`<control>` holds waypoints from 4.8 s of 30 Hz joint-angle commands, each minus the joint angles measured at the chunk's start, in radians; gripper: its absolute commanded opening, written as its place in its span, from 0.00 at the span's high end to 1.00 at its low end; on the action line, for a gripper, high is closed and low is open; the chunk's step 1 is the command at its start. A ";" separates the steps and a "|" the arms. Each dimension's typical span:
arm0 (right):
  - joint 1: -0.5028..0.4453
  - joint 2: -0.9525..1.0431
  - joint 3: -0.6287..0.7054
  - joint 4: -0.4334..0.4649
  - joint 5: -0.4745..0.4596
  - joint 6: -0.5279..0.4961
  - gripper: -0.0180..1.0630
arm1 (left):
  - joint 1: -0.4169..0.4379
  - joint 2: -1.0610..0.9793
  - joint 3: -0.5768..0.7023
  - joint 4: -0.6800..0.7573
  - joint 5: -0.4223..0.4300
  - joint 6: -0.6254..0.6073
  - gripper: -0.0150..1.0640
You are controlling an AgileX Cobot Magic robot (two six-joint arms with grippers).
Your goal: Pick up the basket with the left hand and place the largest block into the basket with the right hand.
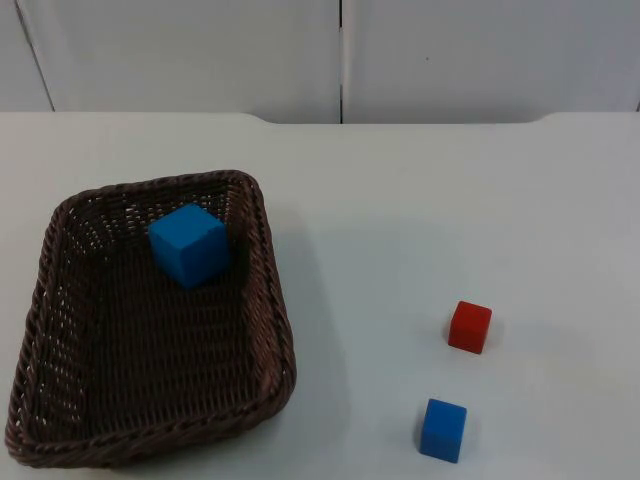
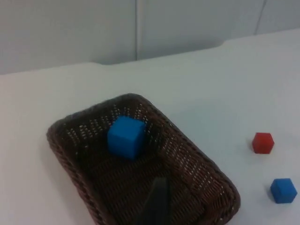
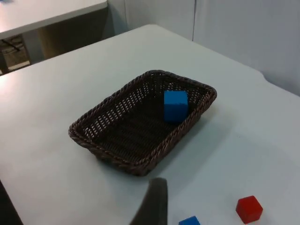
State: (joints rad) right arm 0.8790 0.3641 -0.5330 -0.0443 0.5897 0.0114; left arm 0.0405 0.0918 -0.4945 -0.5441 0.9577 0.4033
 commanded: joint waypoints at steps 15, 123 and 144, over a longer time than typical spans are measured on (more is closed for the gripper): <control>0.000 -0.319 0.005 -0.031 0.256 -0.001 0.28 | 0.000 -0.080 -0.057 0.285 0.068 -0.204 0.26; -0.036 -0.364 0.018 -0.029 0.489 0.038 0.01 | 0.000 -0.092 -0.001 0.362 0.113 -0.290 0.01; -0.627 -0.364 0.018 -0.029 0.489 0.038 0.01 | 0.000 -0.092 -0.001 0.362 0.113 -0.290 0.01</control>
State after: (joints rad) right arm 0.2770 0.0027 -0.5176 -0.0751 1.0830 0.0483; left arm 0.0405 0.0037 -0.4998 -0.1836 1.0704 0.1183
